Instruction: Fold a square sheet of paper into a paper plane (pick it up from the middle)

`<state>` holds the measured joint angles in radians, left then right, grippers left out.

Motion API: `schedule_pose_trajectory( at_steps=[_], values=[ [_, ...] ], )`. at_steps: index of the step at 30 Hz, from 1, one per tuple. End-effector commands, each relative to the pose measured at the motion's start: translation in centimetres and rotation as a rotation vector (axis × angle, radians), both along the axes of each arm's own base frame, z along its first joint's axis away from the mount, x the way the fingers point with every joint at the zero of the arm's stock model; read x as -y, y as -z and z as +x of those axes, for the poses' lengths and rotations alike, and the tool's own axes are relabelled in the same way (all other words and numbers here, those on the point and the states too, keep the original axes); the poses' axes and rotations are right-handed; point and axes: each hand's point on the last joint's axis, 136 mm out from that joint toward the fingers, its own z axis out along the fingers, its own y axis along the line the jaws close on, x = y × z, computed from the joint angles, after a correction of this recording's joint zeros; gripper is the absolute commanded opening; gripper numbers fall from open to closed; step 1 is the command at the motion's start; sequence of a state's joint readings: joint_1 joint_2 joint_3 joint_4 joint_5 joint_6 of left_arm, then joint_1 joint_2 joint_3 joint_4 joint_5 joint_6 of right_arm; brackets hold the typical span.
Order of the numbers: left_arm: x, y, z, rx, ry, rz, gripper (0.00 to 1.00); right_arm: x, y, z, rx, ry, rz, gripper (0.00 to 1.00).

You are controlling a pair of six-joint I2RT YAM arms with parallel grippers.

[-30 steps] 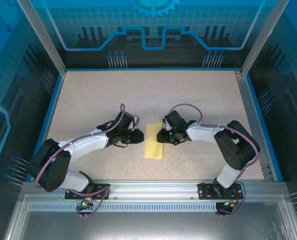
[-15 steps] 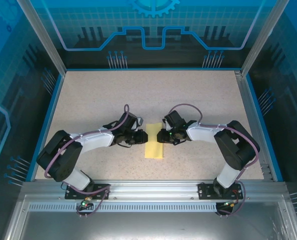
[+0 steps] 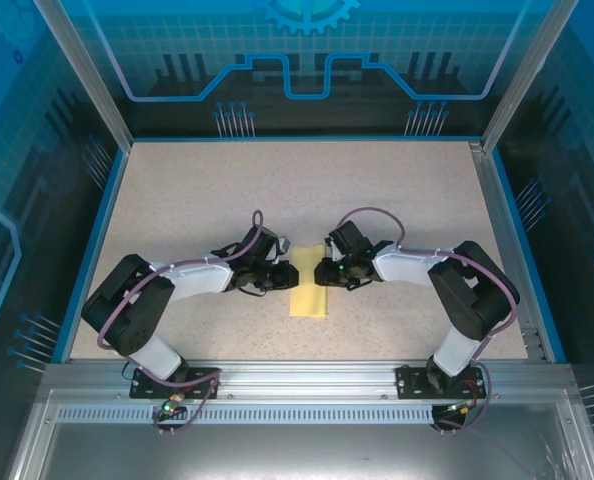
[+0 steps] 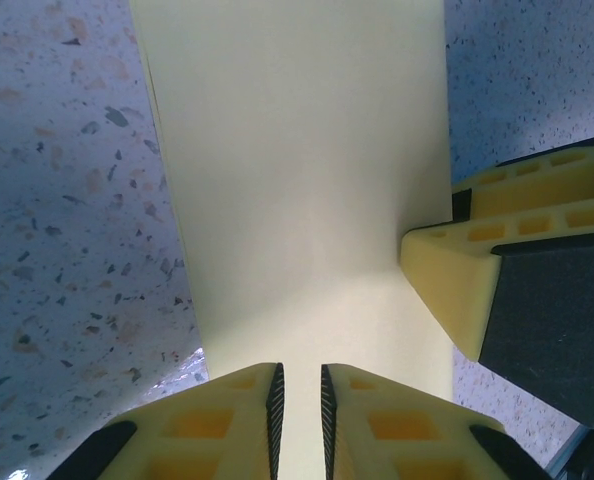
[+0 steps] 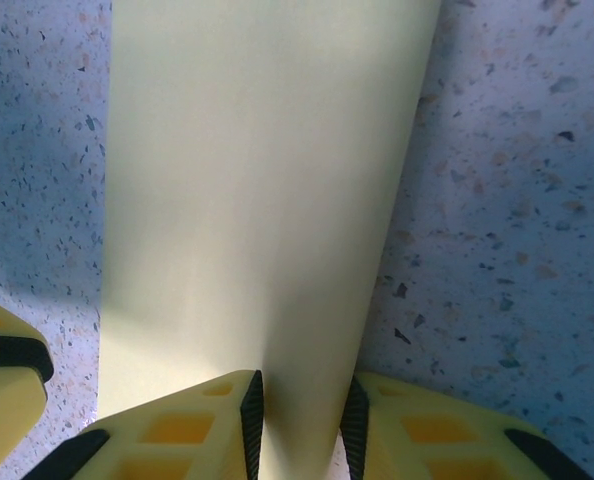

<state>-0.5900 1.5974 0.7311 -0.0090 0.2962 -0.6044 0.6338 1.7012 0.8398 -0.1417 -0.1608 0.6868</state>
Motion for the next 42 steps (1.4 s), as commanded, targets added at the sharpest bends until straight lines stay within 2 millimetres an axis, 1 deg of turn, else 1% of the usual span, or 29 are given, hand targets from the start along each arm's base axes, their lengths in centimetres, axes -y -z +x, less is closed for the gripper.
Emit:
schedule_pose_trajectory(
  at_steps=[1,10,16,20,24,33,42],
  values=[
    [0.5,-0.7,0.4,0.009,0.003,-0.010,0.21,1.3,2.1,-1.7,-0.080,-0.016,-0.073,0.30],
    [0.2,-1.1,0.4,0.022,0.005,0.007,0.20,1.4,2.2,-1.8,-0.082,-0.023,-0.073,0.28],
    [0.6,-1.3,0.5,0.017,0.008,-0.013,0.20,1.4,2.2,-1.7,-0.083,-0.024,-0.071,0.28],
    [1.3,-1.0,0.4,0.007,0.024,-0.022,0.20,1.3,2.3,-1.8,-0.084,-0.027,-0.069,0.28],
    [1.5,-0.5,0.3,-0.003,0.029,-0.017,0.20,1.4,2.2,-1.7,-0.082,-0.026,-0.069,0.28],
    [1.8,-0.2,0.2,-0.010,0.040,-0.014,0.20,1.3,2.2,-1.6,-0.083,-0.022,-0.069,0.31],
    [1.9,-0.1,0.2,-0.016,0.042,-0.019,0.20,1.2,2.4,-1.7,-0.088,-0.027,-0.070,0.31]
  ],
)
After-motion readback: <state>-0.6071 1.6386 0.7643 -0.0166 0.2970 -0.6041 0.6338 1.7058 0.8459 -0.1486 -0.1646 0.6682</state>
